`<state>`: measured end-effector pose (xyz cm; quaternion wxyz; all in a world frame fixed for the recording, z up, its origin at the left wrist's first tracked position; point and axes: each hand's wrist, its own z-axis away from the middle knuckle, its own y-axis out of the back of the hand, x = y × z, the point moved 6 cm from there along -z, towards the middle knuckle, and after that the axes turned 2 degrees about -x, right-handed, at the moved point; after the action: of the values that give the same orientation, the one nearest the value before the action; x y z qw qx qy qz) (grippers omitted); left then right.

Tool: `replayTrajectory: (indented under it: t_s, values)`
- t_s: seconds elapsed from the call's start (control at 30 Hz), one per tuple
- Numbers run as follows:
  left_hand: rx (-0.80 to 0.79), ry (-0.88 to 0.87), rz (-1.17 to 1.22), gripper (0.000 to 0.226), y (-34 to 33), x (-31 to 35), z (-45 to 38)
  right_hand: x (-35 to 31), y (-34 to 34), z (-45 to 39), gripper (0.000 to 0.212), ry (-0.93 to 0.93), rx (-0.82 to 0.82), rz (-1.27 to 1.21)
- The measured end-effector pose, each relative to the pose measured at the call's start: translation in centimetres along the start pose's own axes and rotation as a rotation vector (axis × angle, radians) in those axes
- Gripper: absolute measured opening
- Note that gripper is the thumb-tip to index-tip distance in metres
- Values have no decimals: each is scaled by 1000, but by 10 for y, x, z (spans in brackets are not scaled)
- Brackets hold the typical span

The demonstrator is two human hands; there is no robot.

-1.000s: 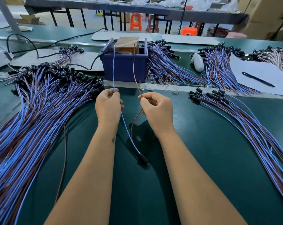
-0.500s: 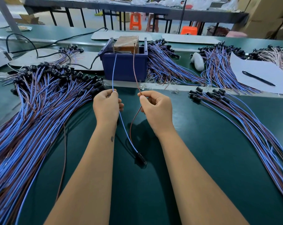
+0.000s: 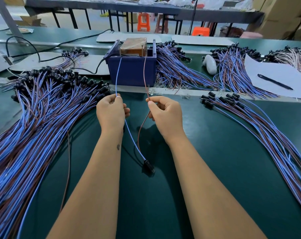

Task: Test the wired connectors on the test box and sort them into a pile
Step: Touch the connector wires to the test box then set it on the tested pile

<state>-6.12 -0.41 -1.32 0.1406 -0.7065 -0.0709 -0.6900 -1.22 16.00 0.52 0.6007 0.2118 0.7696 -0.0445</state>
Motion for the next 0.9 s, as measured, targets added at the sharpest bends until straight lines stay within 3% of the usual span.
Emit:
replayTrajectory:
  t_s: [0.9]
  values:
    - [34, 14, 12, 12, 2, 1, 0, 0, -5, -1, 16, 17, -68, 32]
